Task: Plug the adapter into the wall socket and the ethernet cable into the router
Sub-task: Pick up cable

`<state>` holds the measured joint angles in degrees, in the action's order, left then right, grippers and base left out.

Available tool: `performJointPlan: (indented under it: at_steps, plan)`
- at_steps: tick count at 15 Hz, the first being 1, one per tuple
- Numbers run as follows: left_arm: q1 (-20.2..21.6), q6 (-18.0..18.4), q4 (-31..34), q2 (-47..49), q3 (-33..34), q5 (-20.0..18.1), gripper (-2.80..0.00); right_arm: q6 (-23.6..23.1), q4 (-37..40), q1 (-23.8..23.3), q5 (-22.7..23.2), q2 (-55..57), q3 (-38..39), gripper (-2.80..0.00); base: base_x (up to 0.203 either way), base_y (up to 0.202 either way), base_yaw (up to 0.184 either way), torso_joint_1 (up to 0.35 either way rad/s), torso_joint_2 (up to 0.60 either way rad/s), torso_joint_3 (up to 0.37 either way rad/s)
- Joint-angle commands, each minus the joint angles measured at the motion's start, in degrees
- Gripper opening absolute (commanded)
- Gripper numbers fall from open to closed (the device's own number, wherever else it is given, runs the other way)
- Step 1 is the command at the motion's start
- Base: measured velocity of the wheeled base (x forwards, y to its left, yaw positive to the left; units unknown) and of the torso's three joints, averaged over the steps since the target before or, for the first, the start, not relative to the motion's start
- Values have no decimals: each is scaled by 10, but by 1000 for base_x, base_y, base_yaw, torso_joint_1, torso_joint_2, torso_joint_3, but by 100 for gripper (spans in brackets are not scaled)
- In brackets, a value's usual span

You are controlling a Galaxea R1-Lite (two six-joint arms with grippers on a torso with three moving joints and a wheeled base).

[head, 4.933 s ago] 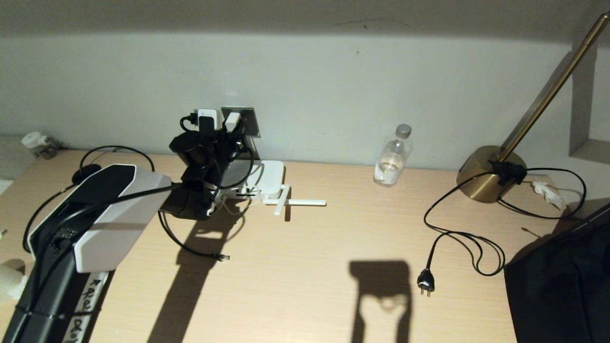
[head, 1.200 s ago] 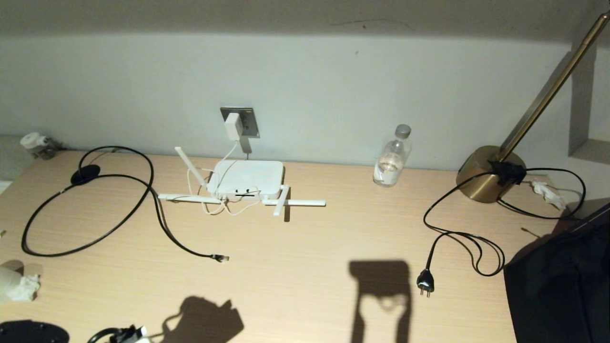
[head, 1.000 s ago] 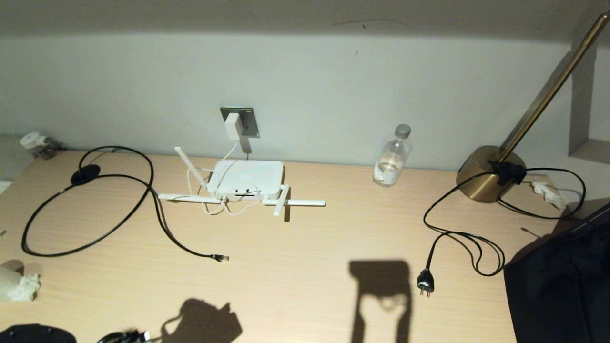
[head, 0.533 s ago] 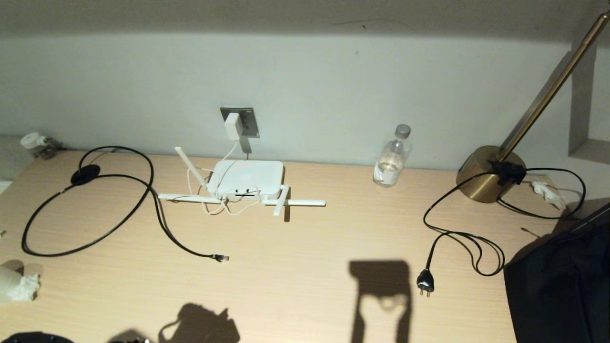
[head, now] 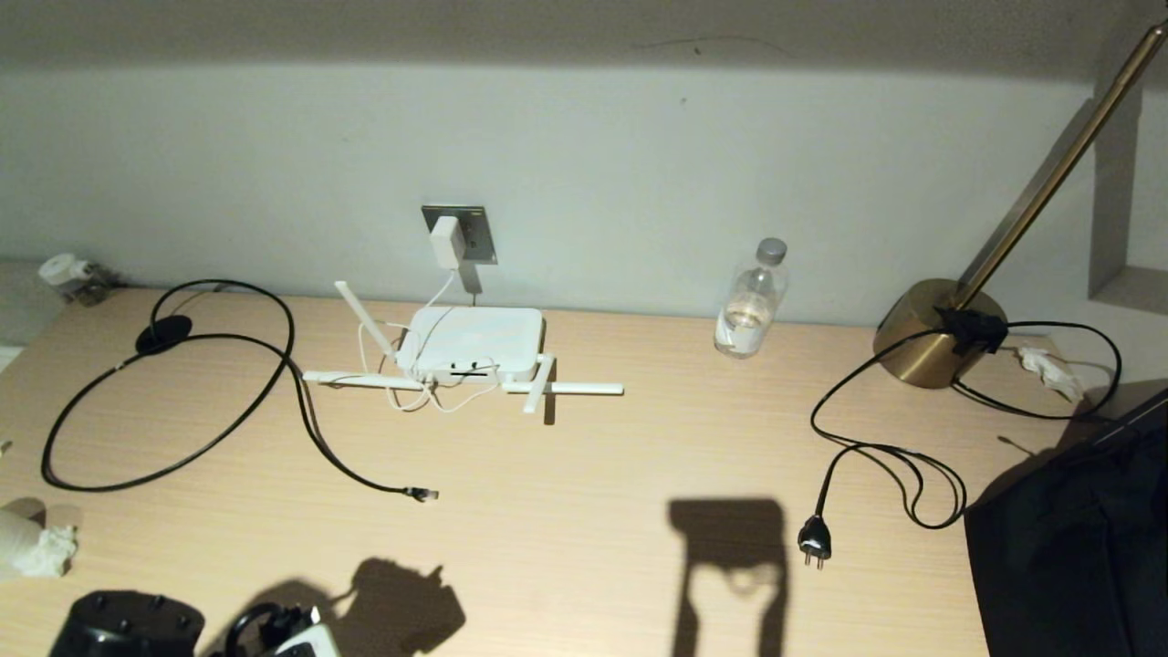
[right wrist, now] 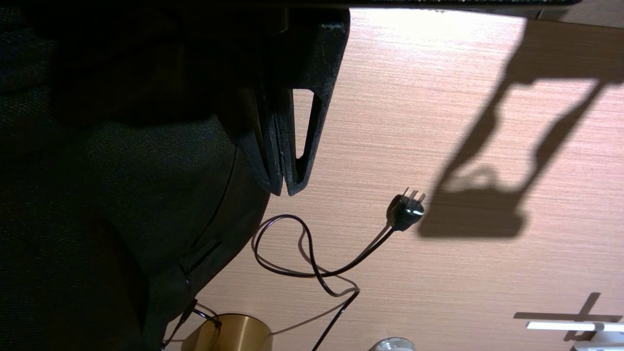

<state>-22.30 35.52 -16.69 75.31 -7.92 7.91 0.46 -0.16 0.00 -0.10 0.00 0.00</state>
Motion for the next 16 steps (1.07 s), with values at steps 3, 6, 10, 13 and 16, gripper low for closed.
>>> performJointPlan:
  at_steps: [3, 6, 10, 13, 16]
  plan:
    - [31, 9, -139, 141, -16, -3, 0, 0, 0, 0, 0, 1, 0, -280, 0, 0, 0, 0, 0, 0]
    - [59, 42, -267, 252, -21, -14, 0, 0, 0, 0, 0, 1, 0, -280, 0, 0, 0, 0, 0, 0]
    - [108, 162, -470, 329, -38, -106, 0, 0, 0, 0, 0, 1, 0, -280, 0, 0, 0, 0, 0, 0]
    - [114, 193, -476, 315, -37, -128, 0, 0, 0, 0, 0, 1, 0, -280, 0, 0, 0, 0, 0, 0]
    - [143, 228, -481, 310, -38, -163, 0, 0, 0, 0, 0, 1, 0, -280, 0, 0, 0, 0, 0, 0]
